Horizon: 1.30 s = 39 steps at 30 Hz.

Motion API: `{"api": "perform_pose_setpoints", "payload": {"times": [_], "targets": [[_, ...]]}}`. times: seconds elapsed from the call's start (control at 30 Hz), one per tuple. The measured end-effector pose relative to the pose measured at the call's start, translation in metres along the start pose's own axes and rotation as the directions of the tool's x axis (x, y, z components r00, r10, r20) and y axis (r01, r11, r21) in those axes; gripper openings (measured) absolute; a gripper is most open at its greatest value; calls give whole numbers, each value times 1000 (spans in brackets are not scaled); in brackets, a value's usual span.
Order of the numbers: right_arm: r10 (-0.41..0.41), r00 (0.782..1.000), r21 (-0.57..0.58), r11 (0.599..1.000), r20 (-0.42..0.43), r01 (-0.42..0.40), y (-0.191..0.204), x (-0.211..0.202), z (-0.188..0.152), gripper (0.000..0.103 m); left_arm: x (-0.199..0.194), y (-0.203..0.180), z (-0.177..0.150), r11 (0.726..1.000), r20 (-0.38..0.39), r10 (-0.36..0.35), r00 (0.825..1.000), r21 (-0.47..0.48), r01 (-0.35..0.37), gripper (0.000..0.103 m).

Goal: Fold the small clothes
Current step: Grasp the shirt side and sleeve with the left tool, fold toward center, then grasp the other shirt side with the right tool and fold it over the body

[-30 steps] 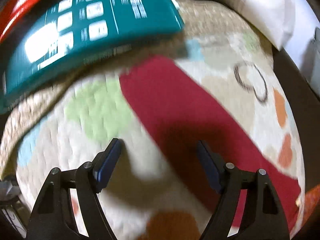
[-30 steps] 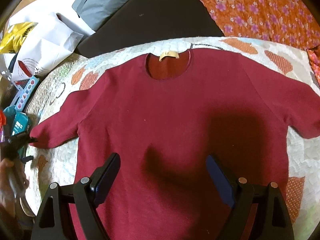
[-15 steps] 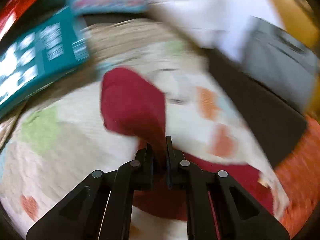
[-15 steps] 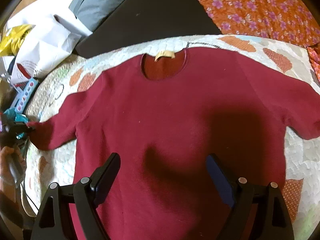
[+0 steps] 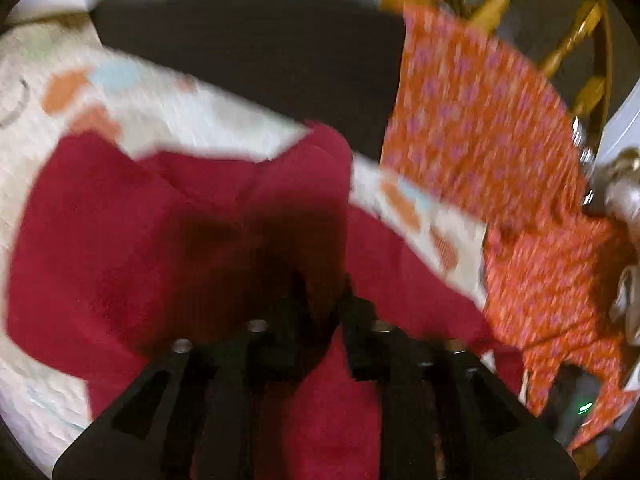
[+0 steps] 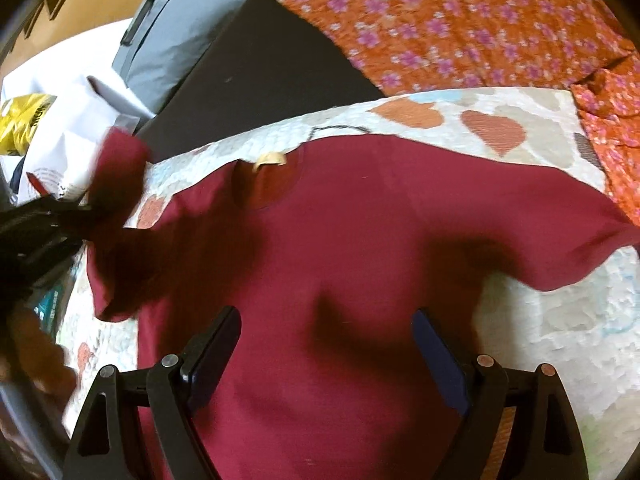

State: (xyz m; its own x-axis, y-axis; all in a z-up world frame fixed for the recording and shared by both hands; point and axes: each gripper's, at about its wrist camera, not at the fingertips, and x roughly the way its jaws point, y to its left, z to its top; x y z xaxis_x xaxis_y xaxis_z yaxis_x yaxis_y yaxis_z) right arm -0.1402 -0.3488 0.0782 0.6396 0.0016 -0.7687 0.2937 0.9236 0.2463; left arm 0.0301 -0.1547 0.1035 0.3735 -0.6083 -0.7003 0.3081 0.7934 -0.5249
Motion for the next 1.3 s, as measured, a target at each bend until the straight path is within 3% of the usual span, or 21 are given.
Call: {"api": "perform_pose_setpoints", "payload": {"times": [0.03,0.1,0.2,0.27,0.37,0.43,0.57,0.63,0.67,0.7,0.73,0.77,0.83,0.93,1.0,1.13,1.23,1.3], "targets": [[-4,1000,3,1000,-2,4,-4,-1,0,87,4,-2,-5,1000,-36,1,999,0,-1,36],[0,1000,17,1000,4,0,-13,-2,2,87,-1,-7,-10,1000,-78,-2,997,10,3,36],[35,999,24,999,0,-35,-18,0,6,87,-41,-16,-14,994,-60,44,997,100,-38,46],[71,997,24,997,0,-71,-17,4,12,87,-74,-16,-22,979,-4,136,991,155,-134,61],[63,998,4,998,-11,-63,-11,20,21,87,-108,10,-32,975,93,188,978,102,-197,70],[65,997,-11,998,-38,-66,-7,34,26,87,-109,28,-33,959,106,261,960,88,-271,70],[22,997,-100,995,-75,-30,10,67,34,84,-103,59,-24,902,117,424,898,34,-430,70],[-27,996,-135,991,-86,15,15,85,35,49,-110,77,-16,909,113,417,902,-39,-416,70],[-40,997,-144,989,-61,31,17,87,35,46,-116,85,-13,911,124,413,902,-72,-407,70],[-9,999,-148,989,-31,4,17,85,37,30,-118,88,-11,905,136,424,895,-89,-416,70],[35,999,-136,990,-34,-39,16,84,42,6,-122,91,-9,894,147,447,882,-108,-435,70],[57,997,-119,991,-44,-62,15,82,47,5,-124,94,-8,888,150,458,876,-123,-443,70],[101,995,-116,988,9,-100,12,62,63,5,-125,94,-9,893,148,447,882,-134,-430,70],[0,986,-169,985,166,28,4,23,84,5,-118,91,-11,887,132,459,879,-118,-446,70],[-67,975,-154,983,211,101,-13,13,94,5,-107,82,-9,881,123,472,873,-94,-463,70],[-115,988,-99,987,99,125,-43,50,95,5,-81,68,-9,873,98,487,868,-35,-486,70],[-149,987,-91,985,-57,144,-58,81,91,6,-63,60,-11,861,83,506,859,14,-508,70],[-124,992,-57,991,-24,123,-66,69,90,8,-53,58,-14,844,65,531,845,45,-534,70]]}}
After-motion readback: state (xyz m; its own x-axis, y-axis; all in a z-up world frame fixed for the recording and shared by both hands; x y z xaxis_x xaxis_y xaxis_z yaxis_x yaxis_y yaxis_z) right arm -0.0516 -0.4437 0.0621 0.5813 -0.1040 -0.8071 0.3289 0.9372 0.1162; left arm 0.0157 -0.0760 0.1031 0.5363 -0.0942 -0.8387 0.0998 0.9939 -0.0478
